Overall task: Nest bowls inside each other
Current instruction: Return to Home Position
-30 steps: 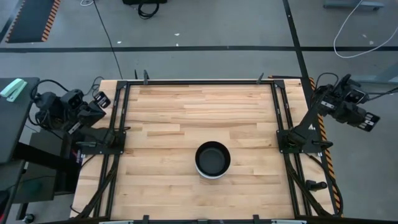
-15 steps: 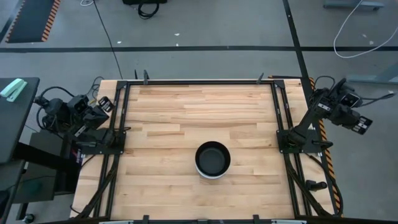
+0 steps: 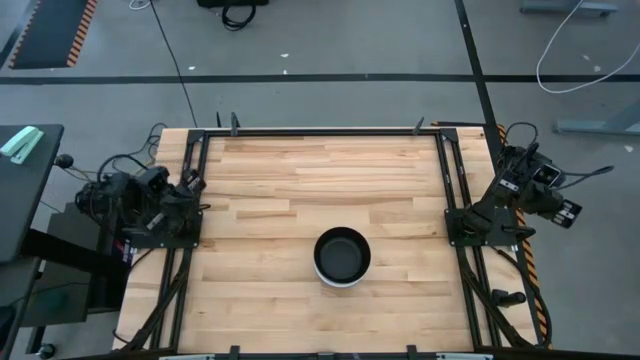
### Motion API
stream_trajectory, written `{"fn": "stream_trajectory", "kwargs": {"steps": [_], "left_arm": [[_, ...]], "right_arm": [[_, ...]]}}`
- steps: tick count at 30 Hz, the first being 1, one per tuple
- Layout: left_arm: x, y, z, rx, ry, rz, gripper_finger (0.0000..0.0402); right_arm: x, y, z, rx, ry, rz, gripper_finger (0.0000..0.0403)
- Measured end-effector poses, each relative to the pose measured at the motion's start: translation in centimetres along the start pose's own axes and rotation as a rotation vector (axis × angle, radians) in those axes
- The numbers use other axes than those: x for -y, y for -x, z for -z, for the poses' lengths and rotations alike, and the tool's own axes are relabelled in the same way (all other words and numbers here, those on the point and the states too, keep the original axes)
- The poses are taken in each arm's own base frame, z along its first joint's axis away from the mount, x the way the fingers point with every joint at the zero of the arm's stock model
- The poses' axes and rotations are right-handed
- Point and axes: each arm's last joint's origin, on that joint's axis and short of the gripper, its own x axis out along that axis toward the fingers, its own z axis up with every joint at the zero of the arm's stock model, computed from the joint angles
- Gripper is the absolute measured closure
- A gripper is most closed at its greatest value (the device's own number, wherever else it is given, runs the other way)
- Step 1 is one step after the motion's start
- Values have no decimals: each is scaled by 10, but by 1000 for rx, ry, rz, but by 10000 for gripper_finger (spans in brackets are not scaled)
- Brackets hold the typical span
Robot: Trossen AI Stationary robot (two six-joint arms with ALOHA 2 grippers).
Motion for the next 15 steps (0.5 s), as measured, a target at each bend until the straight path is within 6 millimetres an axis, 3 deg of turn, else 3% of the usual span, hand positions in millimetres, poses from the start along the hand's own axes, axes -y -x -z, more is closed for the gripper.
{"fn": "stream_trajectory", "kwargs": {"steps": [6, 15], "left_arm": [[-9, 2, 19, -33, 52, -36, 373], [-14, 4, 33, -74, 87, -57, 361]], "right_arm": [[-2, 14, 18, 37, 4, -5, 354], [-6, 34, 37, 106, 11, -15, 354]]}}
